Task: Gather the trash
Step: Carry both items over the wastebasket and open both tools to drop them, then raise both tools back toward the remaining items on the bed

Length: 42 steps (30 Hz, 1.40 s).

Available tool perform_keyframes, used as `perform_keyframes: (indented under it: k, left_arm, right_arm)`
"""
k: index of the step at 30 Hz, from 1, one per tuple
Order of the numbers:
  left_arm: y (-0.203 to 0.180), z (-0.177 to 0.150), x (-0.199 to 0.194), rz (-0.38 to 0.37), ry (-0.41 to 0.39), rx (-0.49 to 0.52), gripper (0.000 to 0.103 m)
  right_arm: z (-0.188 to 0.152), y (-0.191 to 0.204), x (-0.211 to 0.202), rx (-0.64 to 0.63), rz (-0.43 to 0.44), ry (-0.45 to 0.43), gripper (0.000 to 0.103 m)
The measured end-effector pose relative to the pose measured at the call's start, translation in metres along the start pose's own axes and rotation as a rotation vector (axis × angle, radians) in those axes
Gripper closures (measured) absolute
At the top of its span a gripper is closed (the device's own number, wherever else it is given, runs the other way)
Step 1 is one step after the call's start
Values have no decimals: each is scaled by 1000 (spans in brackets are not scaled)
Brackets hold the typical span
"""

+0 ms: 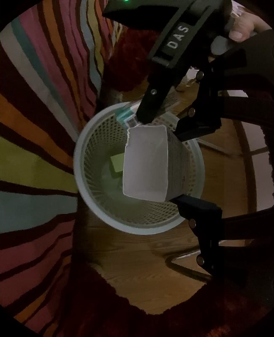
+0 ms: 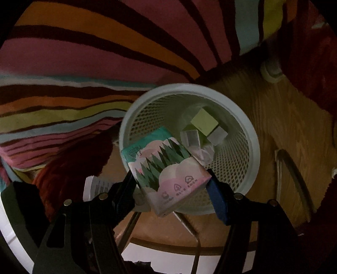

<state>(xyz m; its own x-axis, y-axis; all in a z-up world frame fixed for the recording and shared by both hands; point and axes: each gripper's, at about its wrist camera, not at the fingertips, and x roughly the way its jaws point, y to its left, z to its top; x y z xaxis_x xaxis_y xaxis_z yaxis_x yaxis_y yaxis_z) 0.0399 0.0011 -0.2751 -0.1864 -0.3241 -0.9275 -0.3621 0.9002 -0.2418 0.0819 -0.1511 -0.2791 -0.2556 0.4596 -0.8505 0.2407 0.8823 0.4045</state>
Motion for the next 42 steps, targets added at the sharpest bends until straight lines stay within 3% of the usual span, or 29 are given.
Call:
perform_keyframes:
  k: [5,7,8,11,26,31,36,39,42]
  left_arm:
    - [4,1,10,-9,53,-22,52]
    - [5,1,12,9,66,-28,24]
    - [5,1,13,19,63,-30,22]
    - [5,2,11,15,53,-27,22]
    - [3,-1,2,22,13,-13,22]
    - [2,-5,-13,22,-42,2,22]
    - [-1,-13,-44,23,-151,38,22]
    - [0,-19,-68,27,-231,53,22]
    - [3,-24,-95,46,-323,64,22]
  right_arm:
    - [2,-4,8,33,12,27,38]
    - [3,-6,10,41,20,35,26]
    - [3,-7,10,45,15,32,19]
    - [4,-7,8,56,0,13,12]
    - [-2,-1,-3,27,-2,-55,12]
    - [-11,10,-22,-38,4,-100,12]
    - [-24,24,-53,-148,-19,-173,12]
    - [-33,33,-84,-212,-11,-258,12]
    - [-39,41,-121,-262,-18,-399,12]
